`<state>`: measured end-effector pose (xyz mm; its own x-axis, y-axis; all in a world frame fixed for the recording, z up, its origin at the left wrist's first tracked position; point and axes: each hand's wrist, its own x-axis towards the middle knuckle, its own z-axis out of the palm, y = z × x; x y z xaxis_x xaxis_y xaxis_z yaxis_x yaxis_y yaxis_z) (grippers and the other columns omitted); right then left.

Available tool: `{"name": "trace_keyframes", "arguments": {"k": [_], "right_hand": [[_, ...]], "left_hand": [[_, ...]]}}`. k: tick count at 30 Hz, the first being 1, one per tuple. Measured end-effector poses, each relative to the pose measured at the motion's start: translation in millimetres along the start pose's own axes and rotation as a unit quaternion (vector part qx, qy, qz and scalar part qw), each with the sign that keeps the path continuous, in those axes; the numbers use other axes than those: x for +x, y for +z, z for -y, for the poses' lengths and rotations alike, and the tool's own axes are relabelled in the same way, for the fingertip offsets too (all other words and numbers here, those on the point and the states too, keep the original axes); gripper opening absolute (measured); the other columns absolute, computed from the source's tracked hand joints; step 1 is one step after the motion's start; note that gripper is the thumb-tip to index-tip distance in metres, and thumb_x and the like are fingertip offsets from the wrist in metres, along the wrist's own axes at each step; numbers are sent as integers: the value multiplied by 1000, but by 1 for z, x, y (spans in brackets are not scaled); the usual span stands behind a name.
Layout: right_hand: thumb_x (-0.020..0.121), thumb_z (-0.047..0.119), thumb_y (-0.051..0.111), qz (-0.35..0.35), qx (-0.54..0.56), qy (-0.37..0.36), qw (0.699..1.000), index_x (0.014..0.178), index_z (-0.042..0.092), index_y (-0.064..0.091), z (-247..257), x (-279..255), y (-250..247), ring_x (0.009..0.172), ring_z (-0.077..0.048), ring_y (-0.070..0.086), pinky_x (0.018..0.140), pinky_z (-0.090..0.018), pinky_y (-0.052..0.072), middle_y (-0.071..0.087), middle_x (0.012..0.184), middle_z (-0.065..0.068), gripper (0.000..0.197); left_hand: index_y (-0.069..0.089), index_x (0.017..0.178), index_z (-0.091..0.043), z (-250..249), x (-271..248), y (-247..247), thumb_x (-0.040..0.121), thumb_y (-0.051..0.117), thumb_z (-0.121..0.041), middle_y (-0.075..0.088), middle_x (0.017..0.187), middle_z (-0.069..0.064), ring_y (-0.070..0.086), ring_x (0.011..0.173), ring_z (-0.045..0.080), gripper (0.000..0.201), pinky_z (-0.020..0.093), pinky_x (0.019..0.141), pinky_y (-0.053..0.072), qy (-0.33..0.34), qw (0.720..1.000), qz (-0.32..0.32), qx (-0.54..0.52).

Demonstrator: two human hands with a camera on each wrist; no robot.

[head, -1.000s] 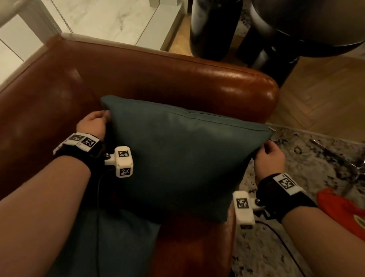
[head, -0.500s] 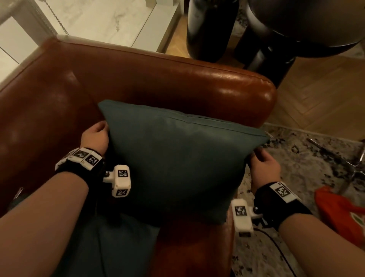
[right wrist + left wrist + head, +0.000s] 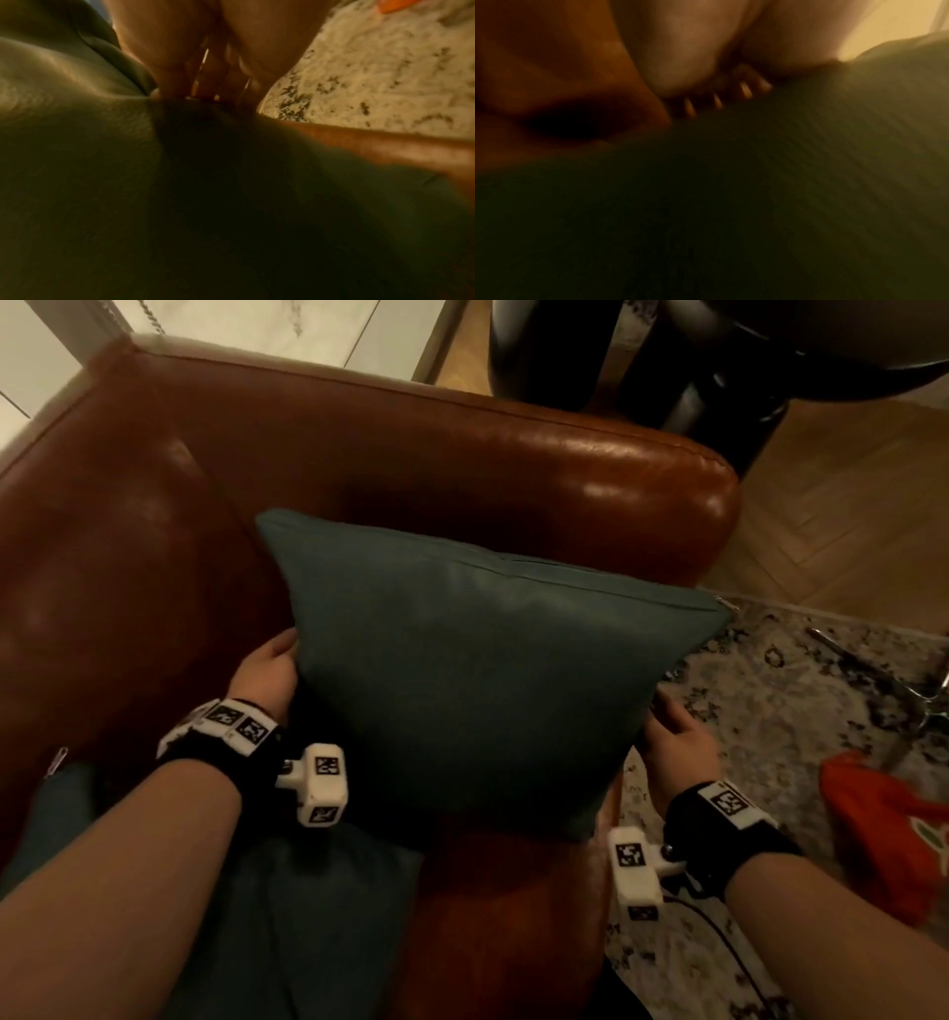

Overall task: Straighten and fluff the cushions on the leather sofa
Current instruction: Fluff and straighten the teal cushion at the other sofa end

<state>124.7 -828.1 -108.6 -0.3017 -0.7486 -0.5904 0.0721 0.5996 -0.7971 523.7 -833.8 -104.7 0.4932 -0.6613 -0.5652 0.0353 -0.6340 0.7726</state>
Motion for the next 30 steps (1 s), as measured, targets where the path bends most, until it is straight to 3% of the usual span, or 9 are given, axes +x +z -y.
{"name": "trace_keyframes", "arguments": {"k": [4, 8, 12, 15, 17, 19, 23, 26, 30], "right_hand": [[89, 16, 68, -99, -3, 2, 995, 125, 16, 65, 5, 5, 9, 108, -21, 64, 101, -38, 50, 68, 113, -3, 35], [87, 16, 71, -126, 7, -15, 992, 124, 12, 65, 7, 9, 2, 108, -21, 64, 100, -39, 51, 68, 119, -5, 37], [96, 14, 57, -51, 34, 25, 998, 129, 15, 61, 0, 11, -6, 113, -20, 61, 93, -36, 52, 63, 128, -4, 33], [100, 3, 42, 28, 25, 102, 994, 131, 22, 57, -11, 6, -18, 110, -17, 59, 84, -34, 51, 61, 124, -1, 39], [97, 0, 44, 51, -51, 141, 987, 134, 27, 54, -23, 2, -18, 111, -18, 56, 94, -41, 51, 58, 120, 4, 47], [96, 1, 49, 28, -79, 147, 986, 131, 25, 57, -32, 2, -13, 108, -20, 60, 99, -43, 50, 61, 116, 2, 43], [91, 5, 60, -76, -89, 108, 987, 101, 23, 70, -35, 10, -9, 100, -21, 66, 90, -40, 55, 69, 111, -3, 24], [89, 8, 65, -109, -105, 58, 987, 108, 17, 71, -40, 10, -10, 99, -20, 66, 89, -38, 55, 69, 107, -2, 21], [96, 4, 51, -43, -68, 113, 990, 108, 26, 67, -53, 14, -17, 108, -22, 62, 96, -46, 52, 65, 119, -2, 29]], "left_hand": [[66, 120, -15, -10, -6, 9, 94, 54, -9, 64, 107, 2, 56, 96, 14, 30, 21, 82, 41, 31, 989, -135, 53], [71, 112, -21, -24, 2, 4, 91, 61, -17, 70, 112, 6, 59, 92, 15, 24, 20, 82, 43, 23, 983, -181, 35], [65, 122, -18, -25, 0, 7, 96, 52, -15, 65, 123, 7, 59, 111, 22, 28, 24, 87, 43, 10, 988, -139, 66], [53, 137, -12, -10, -13, 7, 102, 38, -10, 51, 141, 11, 47, 130, 30, 38, 26, 94, 37, -48, 990, -72, 110], [47, 141, -8, 2, -18, 7, 103, 36, -11, 46, 146, 16, 43, 134, 33, 40, 32, 102, 37, -86, 990, -54, 100], [52, 137, -7, 8, -20, 8, 101, 40, -8, 53, 140, 17, 48, 130, 33, 38, 30, 97, 40, -83, 990, -62, 91], [69, 116, -14, 2, -18, 5, 93, 54, -6, 67, 98, 4, 63, 100, 23, 28, 21, 81, 42, -61, 990, -121, 31], [70, 115, -17, -4, -14, 5, 93, 57, -11, 66, 103, 1, 59, 93, 16, 26, 20, 81, 42, -44, 989, -134, 36], [62, 127, -8, 8, -12, 5, 97, 51, -13, 63, 128, 14, 58, 117, 31, 32, 31, 92, 42, -13, 974, -112, 194]]}}
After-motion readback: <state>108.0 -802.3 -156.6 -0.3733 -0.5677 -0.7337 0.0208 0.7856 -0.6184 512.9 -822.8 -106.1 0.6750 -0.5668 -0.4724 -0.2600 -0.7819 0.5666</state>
